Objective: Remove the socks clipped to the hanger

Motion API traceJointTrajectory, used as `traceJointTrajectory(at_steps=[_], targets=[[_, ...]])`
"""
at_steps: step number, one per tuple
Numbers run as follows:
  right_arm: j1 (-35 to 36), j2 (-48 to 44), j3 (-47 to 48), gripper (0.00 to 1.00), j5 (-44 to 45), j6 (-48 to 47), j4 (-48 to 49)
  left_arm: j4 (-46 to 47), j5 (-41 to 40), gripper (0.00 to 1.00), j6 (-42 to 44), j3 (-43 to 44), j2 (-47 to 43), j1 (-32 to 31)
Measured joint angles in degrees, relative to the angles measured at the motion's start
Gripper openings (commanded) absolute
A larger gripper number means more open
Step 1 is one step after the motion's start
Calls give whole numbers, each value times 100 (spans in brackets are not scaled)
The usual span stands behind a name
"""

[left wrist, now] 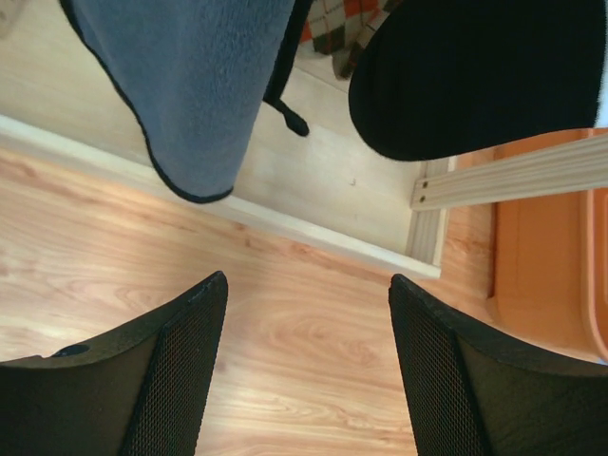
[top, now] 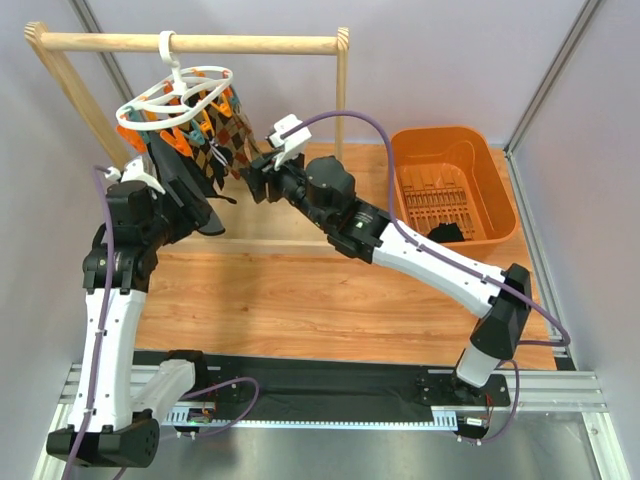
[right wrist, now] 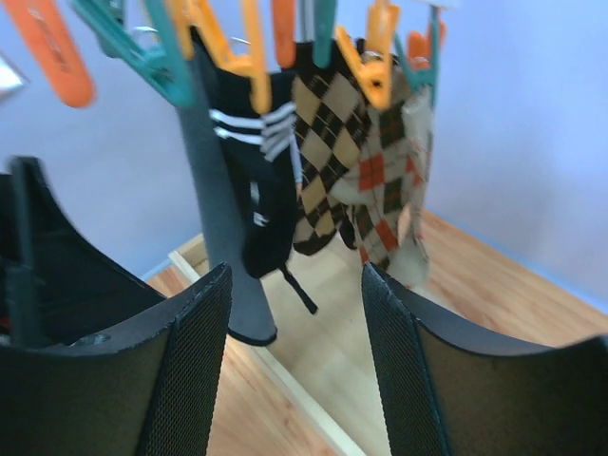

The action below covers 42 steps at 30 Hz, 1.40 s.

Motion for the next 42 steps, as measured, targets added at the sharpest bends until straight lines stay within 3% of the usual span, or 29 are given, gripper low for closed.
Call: traceJointTrajectory(at_steps=[7, 16, 24, 28, 42], targets=[[120, 625, 789, 56, -326, -236, 42, 1176, 863, 77, -385, -968, -87, 164], [118, 1462, 2031, 47, -439, -450, -52, 2424, 1185, 77, -538, -1515, 79, 166], [120, 1652, 2258, 20, -483, -485, -304, 3700, 1447, 77, -479, -1561, 697, 157], [120, 1652, 2260, 0, -463, -496, -310, 3886, 1453, 75, -400, -1558, 990, 149], [120, 1652, 2260, 0, -433, -463, -326, 4476, 1176, 71, 144, -1436, 1150, -116]])
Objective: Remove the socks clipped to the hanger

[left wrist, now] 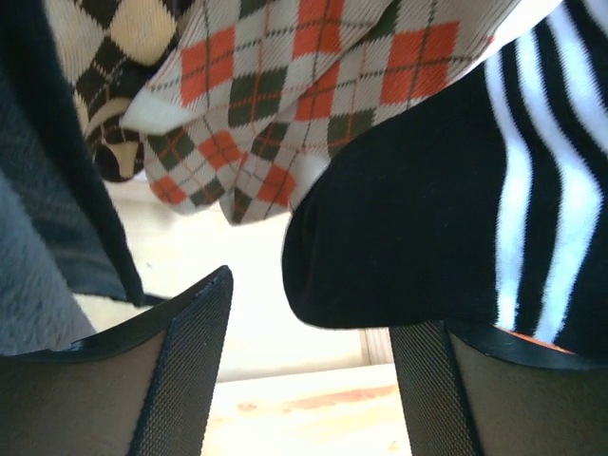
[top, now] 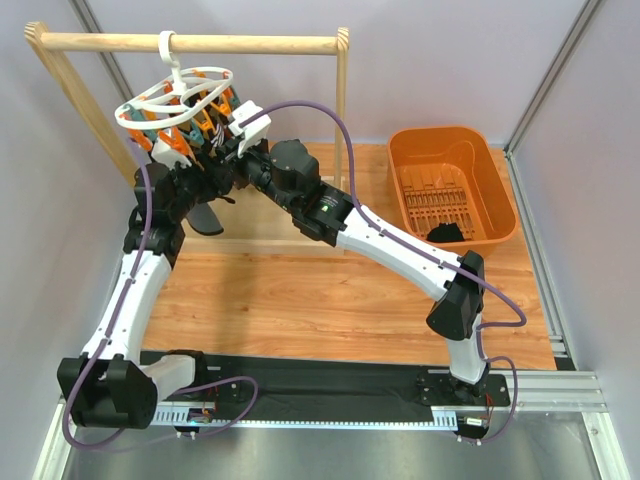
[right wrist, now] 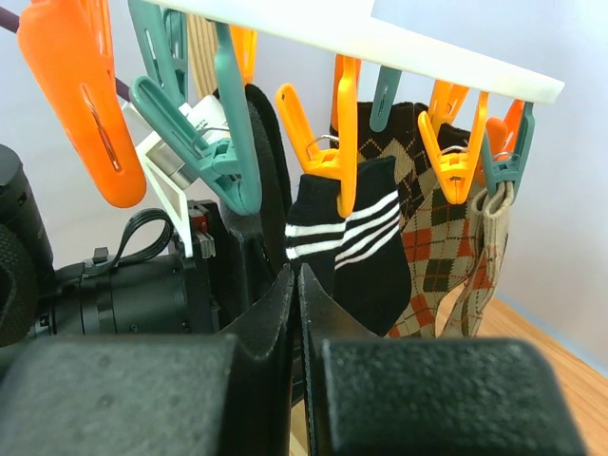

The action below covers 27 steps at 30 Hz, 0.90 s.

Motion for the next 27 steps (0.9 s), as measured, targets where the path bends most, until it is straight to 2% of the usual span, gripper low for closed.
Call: traceJointTrajectory(at_steps=[3, 6, 7, 9, 10, 12, 13, 14, 19, 27], targets=[[0, 0, 2, 0, 0, 2, -2, 120, -33, 70, 74, 11, 76, -20], [0, 0, 2, 0, 0, 2, -13, 164, -72, 59, 109, 11, 179, -31], [0, 0, 2, 0, 0, 2, -17, 190, -83, 48, 118, 7, 190, -35], [0, 0, 2, 0, 0, 2, -17, 236, -90, 34, 122, -13, 184, -39], [0, 0, 2, 2, 0, 7, -17, 262, -87, 22, 129, -22, 170, -39], [0, 0, 7, 10, 0, 37, -22, 295, -87, 13, 151, -52, 120, -48], [0, 0, 17, 20, 0, 55, -31, 308, -96, 6, 149, -90, 59, -57], [0, 0, 26, 23, 7, 74, -42, 313, -107, 2, 146, -120, 7, -68], [0, 0, 192, 40, 212, 201, -236, 323, -170, 0, 133, -315, -404, -140], [0, 0, 876, 45, 413, 162, -586, 319, -256, 0, 129, -509, -809, -315]])
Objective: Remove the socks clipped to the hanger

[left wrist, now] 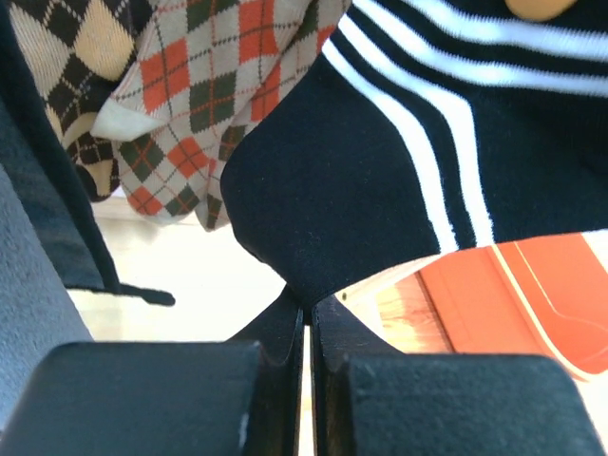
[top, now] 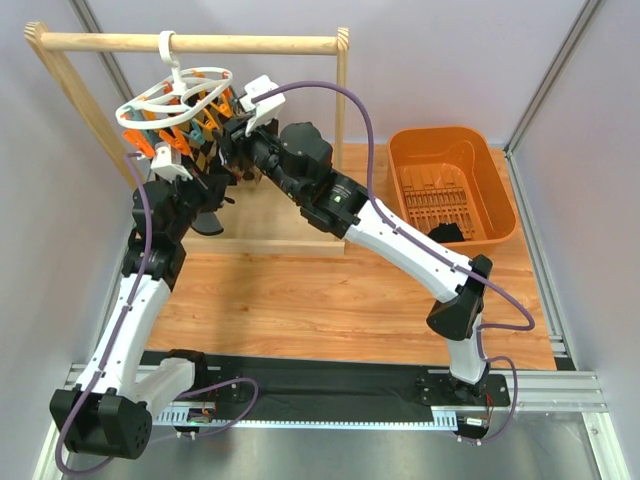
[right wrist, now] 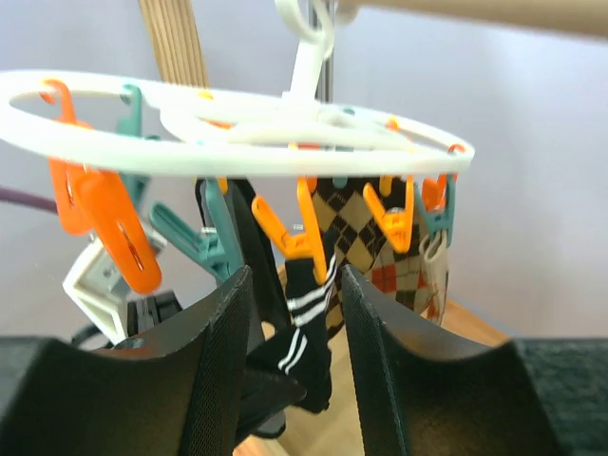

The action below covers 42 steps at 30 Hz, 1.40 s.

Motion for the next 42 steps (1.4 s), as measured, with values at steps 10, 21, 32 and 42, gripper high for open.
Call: traceJointTrajectory(at_steps=[10, 21, 32, 42], targets=[[0, 243, 546, 51, -186, -474, -31, -127, 2, 0, -20, -291, -415, -26], [35, 551, 603, 53, -422, -621, -101, -254, 144, 0, -15, -313, -686, -26], [138, 881, 1003, 54, -205, -876, 66, -260, 323, 0, -17, -404, -872, -28], [144, 885, 629, 56, -55, -1088, 138, -297, 350, 0, -11, -404, -914, -28]])
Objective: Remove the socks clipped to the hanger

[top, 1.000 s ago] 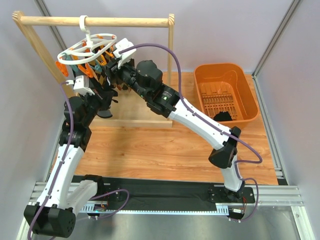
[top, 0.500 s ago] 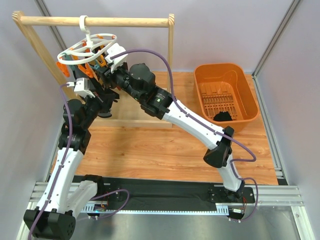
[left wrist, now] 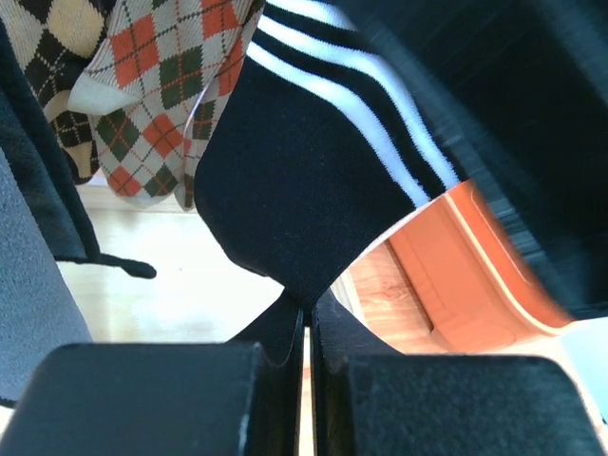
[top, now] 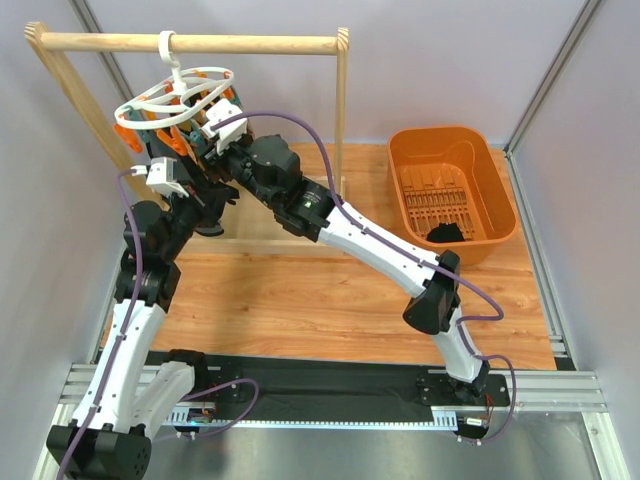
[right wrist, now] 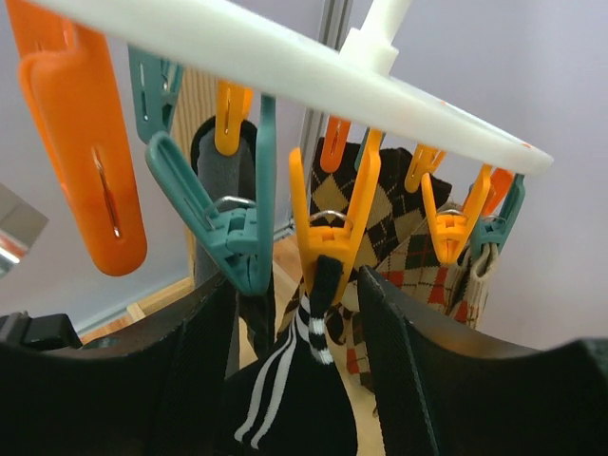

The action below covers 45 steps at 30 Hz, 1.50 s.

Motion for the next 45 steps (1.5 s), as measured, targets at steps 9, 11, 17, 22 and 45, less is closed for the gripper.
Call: traceJointTrajectory(at_steps=[9, 11, 17, 22, 45], targets=[[0, -2, -59, 55, 85, -234, -50, -129, 0, 0, 0, 0, -55, 0], [-2, 0, -48, 55, 120, -273, -46, -131, 2, 0, 0, 0, -79, 0], [-2, 68, 295, 50, 245, -413, -46, -136, 22, 0, 4, 0, -175, 0], [0, 129, 542, 47, 258, -476, -39, -136, 57, 0, 4, 0, -225, 0], [-4, -369, -739, 50, 190, -356, 46, -173, 61, 0, 9, 0, -236, 0]])
